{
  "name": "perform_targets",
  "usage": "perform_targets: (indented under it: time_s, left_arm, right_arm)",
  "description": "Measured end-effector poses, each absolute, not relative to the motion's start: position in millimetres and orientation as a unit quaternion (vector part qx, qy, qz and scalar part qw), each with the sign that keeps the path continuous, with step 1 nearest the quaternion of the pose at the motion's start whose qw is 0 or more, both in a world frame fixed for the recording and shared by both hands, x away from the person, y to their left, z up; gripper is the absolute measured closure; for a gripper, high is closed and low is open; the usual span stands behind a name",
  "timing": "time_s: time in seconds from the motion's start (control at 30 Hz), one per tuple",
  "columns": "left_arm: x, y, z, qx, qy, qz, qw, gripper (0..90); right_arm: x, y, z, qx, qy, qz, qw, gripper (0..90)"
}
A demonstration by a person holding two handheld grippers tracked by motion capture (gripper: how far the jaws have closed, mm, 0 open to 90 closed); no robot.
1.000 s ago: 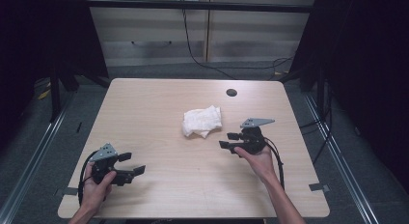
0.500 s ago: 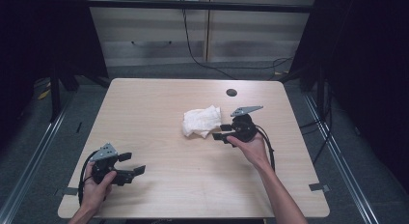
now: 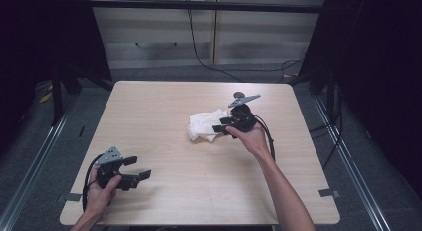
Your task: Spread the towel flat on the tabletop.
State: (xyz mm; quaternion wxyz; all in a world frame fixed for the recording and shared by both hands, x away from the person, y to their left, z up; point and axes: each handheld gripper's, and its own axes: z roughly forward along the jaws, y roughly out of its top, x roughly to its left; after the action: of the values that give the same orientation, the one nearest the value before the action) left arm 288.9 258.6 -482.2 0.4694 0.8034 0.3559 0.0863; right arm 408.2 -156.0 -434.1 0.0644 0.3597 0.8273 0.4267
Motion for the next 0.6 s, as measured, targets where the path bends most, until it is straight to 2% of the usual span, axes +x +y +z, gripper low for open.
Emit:
perform_targets:
  time_s: [0.33, 0.6]
  left_arm:
    - [286.5, 261.0, -481.0, 0.801, 0.356, 0.089, 0.474, 17.6]
    - [286.6, 262.5, -480.6, 0.798, 0.358, 0.089, 0.476, 17.7]
  right_arm:
    - [431.6, -147.5, -436.4, 0.365, 0.832, 0.412, 0.076, 43.3]
    - [447.8, -146.5, -447.5, 0.379, 0.835, 0.394, 0.064, 41.0]
